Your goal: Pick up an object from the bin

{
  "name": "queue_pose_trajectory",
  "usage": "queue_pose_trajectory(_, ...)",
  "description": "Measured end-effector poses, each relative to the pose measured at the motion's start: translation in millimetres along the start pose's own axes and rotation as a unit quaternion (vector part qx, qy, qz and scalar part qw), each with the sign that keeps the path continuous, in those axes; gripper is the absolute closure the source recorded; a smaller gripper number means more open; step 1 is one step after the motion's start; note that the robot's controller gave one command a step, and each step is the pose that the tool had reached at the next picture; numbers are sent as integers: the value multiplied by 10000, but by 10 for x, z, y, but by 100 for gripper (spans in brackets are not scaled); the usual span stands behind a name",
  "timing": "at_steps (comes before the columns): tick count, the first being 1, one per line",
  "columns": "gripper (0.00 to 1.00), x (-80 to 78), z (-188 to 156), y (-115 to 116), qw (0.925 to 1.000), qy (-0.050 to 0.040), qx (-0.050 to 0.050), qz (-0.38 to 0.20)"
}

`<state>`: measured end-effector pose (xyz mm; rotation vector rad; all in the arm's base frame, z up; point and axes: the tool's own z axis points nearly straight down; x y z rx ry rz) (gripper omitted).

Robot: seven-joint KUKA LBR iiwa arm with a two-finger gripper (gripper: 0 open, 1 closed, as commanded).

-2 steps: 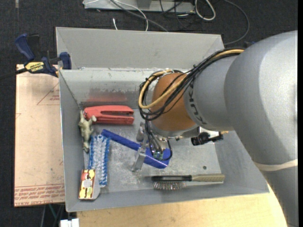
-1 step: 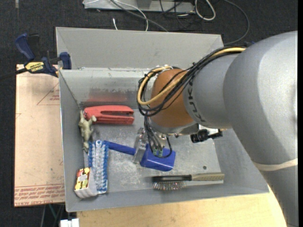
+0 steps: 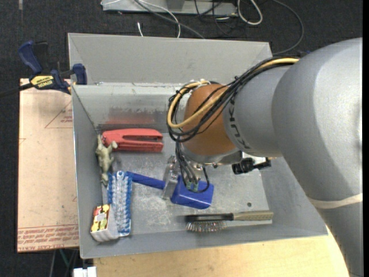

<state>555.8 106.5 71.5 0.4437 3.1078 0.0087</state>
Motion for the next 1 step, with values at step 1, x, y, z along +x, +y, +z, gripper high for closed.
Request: queue_pose_trajectory(1,100,14,-134,-6,10000,20,8,1)
